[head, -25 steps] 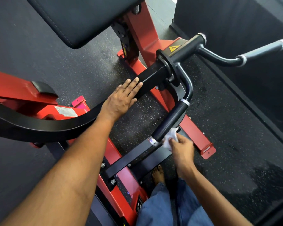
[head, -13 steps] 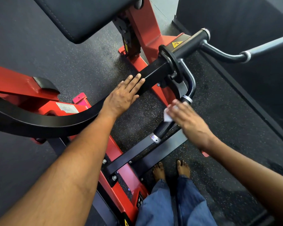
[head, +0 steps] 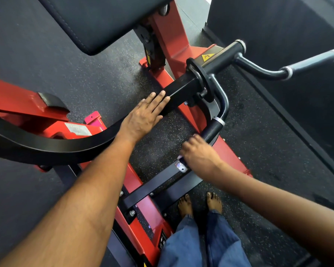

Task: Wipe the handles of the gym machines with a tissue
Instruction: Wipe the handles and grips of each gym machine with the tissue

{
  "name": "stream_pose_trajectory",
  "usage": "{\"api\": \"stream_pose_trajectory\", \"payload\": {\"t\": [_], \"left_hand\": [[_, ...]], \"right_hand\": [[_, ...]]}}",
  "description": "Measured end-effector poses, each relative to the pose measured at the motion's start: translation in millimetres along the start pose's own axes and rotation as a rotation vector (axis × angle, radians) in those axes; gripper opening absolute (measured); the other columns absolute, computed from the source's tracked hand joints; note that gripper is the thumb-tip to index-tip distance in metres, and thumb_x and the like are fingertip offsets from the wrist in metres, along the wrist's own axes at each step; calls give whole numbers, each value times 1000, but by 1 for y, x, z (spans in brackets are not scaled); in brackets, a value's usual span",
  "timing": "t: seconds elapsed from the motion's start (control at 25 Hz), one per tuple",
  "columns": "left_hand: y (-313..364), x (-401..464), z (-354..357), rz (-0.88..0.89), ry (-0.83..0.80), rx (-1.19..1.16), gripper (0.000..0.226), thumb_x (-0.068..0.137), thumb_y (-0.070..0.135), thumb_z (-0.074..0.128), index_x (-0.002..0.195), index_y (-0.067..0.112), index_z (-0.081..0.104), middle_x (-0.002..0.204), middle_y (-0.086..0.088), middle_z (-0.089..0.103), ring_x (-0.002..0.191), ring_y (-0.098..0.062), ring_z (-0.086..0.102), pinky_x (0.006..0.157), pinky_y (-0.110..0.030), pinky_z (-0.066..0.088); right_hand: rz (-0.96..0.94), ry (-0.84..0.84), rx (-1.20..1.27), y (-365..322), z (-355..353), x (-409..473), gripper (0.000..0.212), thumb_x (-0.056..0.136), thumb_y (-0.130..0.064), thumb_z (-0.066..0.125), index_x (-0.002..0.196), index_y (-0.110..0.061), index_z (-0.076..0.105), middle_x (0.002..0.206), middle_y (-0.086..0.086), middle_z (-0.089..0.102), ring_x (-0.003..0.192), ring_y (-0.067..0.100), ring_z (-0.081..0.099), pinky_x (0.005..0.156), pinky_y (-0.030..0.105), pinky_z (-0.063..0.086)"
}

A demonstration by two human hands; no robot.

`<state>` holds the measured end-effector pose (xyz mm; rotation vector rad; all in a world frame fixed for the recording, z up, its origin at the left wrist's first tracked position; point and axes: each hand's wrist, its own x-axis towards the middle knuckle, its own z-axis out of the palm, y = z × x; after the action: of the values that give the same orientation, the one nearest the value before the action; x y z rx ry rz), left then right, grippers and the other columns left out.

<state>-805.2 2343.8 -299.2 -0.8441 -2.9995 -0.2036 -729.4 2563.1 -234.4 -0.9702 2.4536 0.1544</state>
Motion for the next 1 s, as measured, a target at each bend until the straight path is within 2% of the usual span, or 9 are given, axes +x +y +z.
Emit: {"api": "stream_pose_trajectory", "payload": {"t": [0.08, 0.28, 0.4, 0.52, 0.64, 0.72, 0.84, 0.92, 1.0], "left_hand": [[1, 2, -1, 0, -2, 5, 57, 102, 32, 29, 153, 16, 10, 158, -10, 27, 139, -34, 38, 103, -48, 46], [0, 0, 0, 1, -1, -1, 56, 102, 32, 29, 153, 15, 12, 157, -11, 28, 138, -35, 38, 103, -49, 46], [0, 1, -1, 1, -4, -3, 56, 102, 32, 29, 153, 15, 12, 158, -10, 27, 139, -34, 37, 103, -49, 46], [1, 3, -4, -6, -3, -5, 56, 102, 32, 28, 153, 16, 11, 158, -10, 27, 139, -34, 37, 105, -48, 45], [1, 1, -2, 3, 2, -6, 56, 102, 32, 29, 152, 16, 11, 158, -10, 28, 139, -34, 37, 105, -48, 45], [1, 2, -2, 1, 1, -1, 56, 102, 32, 29, 152, 16, 11, 158, -10, 27, 139, -34, 37, 104, -48, 45], [-1, 2, -2, 1, -3, 5, 56, 102, 32, 30, 152, 15, 12, 157, -11, 28, 139, -34, 37, 104, -48, 45], [-1, 0, -1, 1, -3, 10, 56, 102, 32, 30, 152, 15, 12, 157, -11, 28, 139, -34, 37, 104, -48, 45], [-2, 1, 0, 4, -11, 7, 56, 102, 32, 29, 152, 16, 11, 158, -11, 27, 139, -34, 36, 104, -49, 45]], "right_hand": [[-93, -105, 29, 11, -9, 7, 33, 98, -21, 43, 130, -15, 49, 131, 3, 50, 124, 24, 45, 112, 38, 26], [281, -144, -140, 41, -20, 18, 32, 98, -23, 41, 124, -13, 55, 129, 9, 52, 126, 28, 41, 117, 47, 12], [22, -160, 20, -5, -6, 13, 32, 99, -20, 35, 122, -13, 56, 127, 8, 52, 122, 26, 43, 113, 40, 18], [-155, 129, 87, -2, 17, -1, 39, 89, -10, 31, 104, -9, 67, 103, 9, 63, 105, 31, 58, 100, 37, 32], [-144, 295, 81, 8, 46, -48, 56, 84, -5, 24, 133, -4, 52, 139, 9, 50, 133, 27, 38, 112, 37, 21], [-171, 304, 54, 10, 54, -56, 58, 84, -3, 23, 138, -3, 45, 145, 10, 42, 137, 27, 30, 113, 38, 15], [-183, 258, 58, 2, 39, -8, 44, 88, -10, 26, 104, -5, 67, 103, 13, 65, 103, 35, 59, 102, 40, 31], [-209, 260, 32, -2, 31, 11, 43, 87, -12, 24, 80, -7, 66, 78, 10, 61, 78, 33, 62, 89, 40, 42], [-217, 283, 47, 8, 41, -8, 49, 88, -10, 22, 104, -7, 68, 101, 13, 66, 100, 35, 62, 99, 41, 38]]}}
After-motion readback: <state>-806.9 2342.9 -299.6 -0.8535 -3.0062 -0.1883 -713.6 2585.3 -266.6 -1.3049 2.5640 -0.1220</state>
